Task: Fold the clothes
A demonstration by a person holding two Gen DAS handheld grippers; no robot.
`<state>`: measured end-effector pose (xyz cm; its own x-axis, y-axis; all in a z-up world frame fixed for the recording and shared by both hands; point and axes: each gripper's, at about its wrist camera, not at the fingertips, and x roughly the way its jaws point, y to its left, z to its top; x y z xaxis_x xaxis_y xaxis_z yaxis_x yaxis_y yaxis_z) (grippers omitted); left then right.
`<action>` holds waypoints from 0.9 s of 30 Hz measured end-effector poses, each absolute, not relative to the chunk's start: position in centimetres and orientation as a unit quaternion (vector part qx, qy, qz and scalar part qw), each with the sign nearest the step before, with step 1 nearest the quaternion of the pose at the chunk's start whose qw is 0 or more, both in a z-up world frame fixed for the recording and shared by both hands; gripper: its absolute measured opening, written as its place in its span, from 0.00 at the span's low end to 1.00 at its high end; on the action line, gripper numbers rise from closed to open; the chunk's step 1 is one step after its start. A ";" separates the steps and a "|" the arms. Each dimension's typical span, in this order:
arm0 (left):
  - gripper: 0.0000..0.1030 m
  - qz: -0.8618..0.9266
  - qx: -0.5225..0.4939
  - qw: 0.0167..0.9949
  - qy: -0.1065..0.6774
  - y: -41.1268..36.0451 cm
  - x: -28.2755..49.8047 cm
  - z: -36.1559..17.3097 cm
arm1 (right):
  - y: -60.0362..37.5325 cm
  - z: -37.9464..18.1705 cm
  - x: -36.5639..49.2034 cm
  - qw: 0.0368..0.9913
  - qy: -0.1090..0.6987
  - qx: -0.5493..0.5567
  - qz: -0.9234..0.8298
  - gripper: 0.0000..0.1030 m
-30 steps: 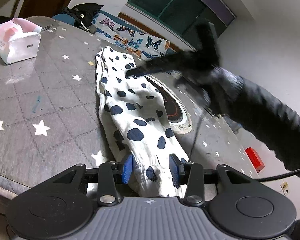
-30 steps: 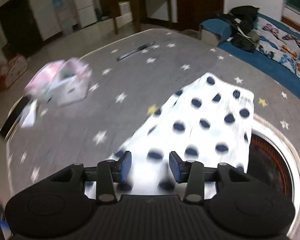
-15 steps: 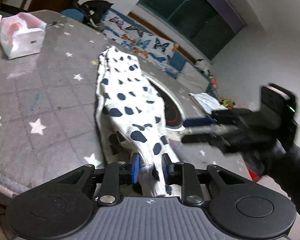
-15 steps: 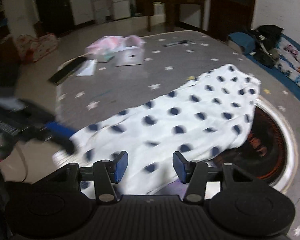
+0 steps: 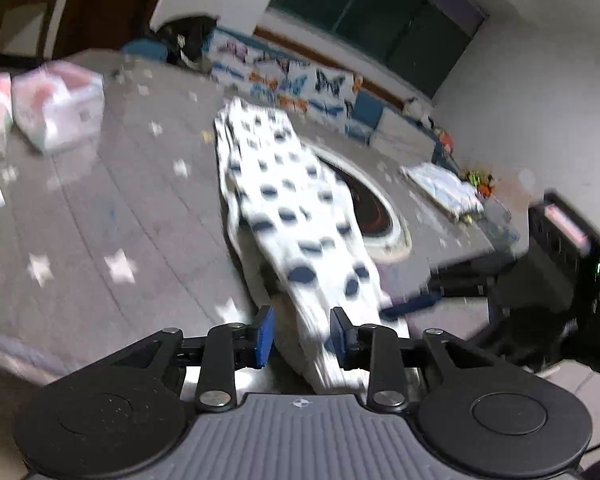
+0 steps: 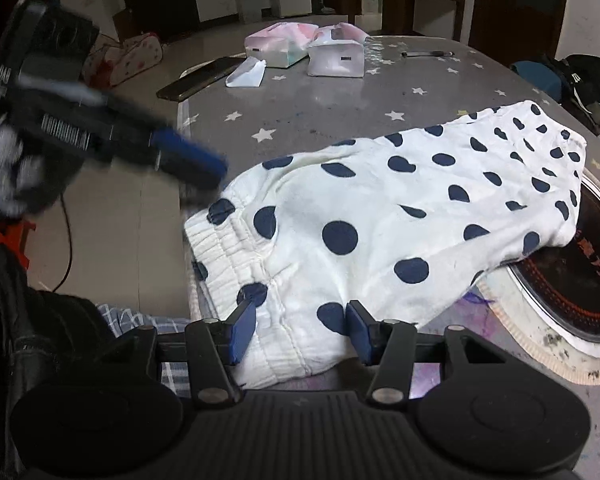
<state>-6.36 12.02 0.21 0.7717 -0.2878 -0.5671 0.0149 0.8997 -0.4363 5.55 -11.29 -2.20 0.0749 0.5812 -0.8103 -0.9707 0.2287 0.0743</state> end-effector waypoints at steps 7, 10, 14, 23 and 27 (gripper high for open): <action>0.30 -0.123 -0.192 0.928 0.295 11.6 -2.1 0.8 | -11.2 -2.6 5.7 0.683 0.391 -0.249 0.564 0.51; 0.30 -0.142 -0.181 0.923 0.309 10.9 0.2 -0.3 | -11.5 -2.3 6.1 0.687 0.396 -0.237 0.562 0.51; 0.29 -0.118 -0.180 0.914 0.343 11.4 2.1 -2.5 | -12.5 -1.4 7.1 0.701 0.399 -0.210 0.553 0.52; 0.31 -0.107 -0.179 0.913 0.349 12.4 1.7 -2.8 | -16.5 -0.8 15.9 0.801 0.393 -0.091 0.442 0.47; 0.31 -0.104 -0.173 0.915 0.348 12.1 2.5 -2.3 | -17.1 -1.9 19.7 0.821 0.398 -0.047 0.405 0.38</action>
<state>2.47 12.14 -2.31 0.7360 -0.3100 -0.6019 0.0692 0.9188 -0.3885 19.70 -17.14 -1.93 0.3540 0.6286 -0.6925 -0.7034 0.6669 0.2458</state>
